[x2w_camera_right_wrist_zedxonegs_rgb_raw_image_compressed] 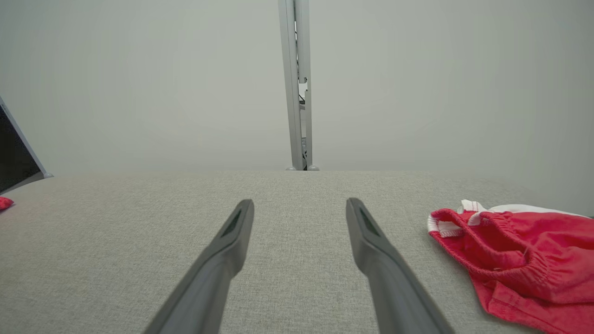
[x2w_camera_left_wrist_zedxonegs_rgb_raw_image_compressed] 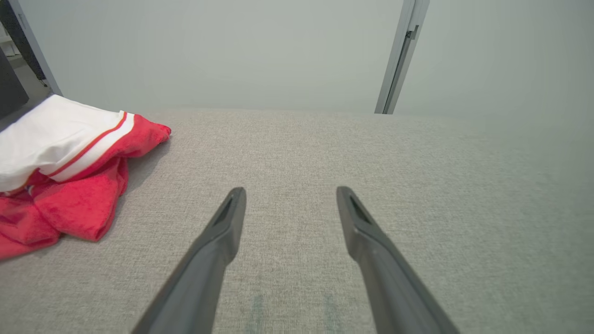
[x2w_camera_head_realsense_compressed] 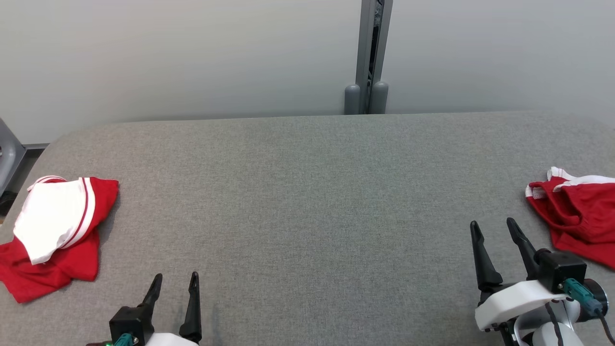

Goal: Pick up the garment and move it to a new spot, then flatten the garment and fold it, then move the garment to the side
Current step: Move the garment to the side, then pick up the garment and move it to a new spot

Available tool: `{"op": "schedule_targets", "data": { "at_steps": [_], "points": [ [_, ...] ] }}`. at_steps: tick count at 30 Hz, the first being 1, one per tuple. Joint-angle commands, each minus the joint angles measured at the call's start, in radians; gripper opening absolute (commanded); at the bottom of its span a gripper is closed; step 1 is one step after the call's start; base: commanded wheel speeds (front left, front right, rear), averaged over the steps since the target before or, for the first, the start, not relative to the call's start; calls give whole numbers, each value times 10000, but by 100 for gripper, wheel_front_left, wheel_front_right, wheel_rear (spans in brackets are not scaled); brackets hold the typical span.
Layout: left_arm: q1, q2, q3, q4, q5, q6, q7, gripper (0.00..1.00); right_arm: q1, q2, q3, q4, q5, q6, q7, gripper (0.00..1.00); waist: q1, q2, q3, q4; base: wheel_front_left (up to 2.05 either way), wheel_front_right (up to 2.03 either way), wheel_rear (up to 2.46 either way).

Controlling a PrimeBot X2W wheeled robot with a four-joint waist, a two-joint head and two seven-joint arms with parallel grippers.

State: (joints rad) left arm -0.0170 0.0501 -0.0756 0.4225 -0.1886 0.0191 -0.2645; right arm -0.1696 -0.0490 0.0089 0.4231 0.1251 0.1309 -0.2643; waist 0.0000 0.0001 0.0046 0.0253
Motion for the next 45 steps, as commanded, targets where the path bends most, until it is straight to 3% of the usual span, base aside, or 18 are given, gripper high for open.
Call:
{"op": "schedule_targets", "data": {
  "at_steps": [1,13,24,33,38,45],
  "points": [
    [158,19,40,-64,-97,91,1,100,148,-44,66,-65,61,-3,0,100,0,-1,-45,19,0,0,0],
    [51,29,178,-399,-269,160,2,100,232,-42,239,-22,210,-3,0,100,0,-1,184,438,0,0,0],
    [-124,26,710,-345,-109,297,2,100,-4,-48,763,10,390,-3,0,100,0,-1,683,2516,0,0,0],
    [-11,13,1382,-163,17,84,2,100,-224,-55,1137,286,620,-3,0,100,0,-1,844,3919,0,0,0],
    [-313,18,1558,34,-103,-139,2,100,-396,-58,1275,387,597,-3,0,100,0,-1,1175,4070,0,0,0],
    [-1393,23,1945,625,-501,-745,3,100,-764,-61,1345,428,186,-3,0,100,0,-1,1995,3700,0,0,0]
  ]
}}
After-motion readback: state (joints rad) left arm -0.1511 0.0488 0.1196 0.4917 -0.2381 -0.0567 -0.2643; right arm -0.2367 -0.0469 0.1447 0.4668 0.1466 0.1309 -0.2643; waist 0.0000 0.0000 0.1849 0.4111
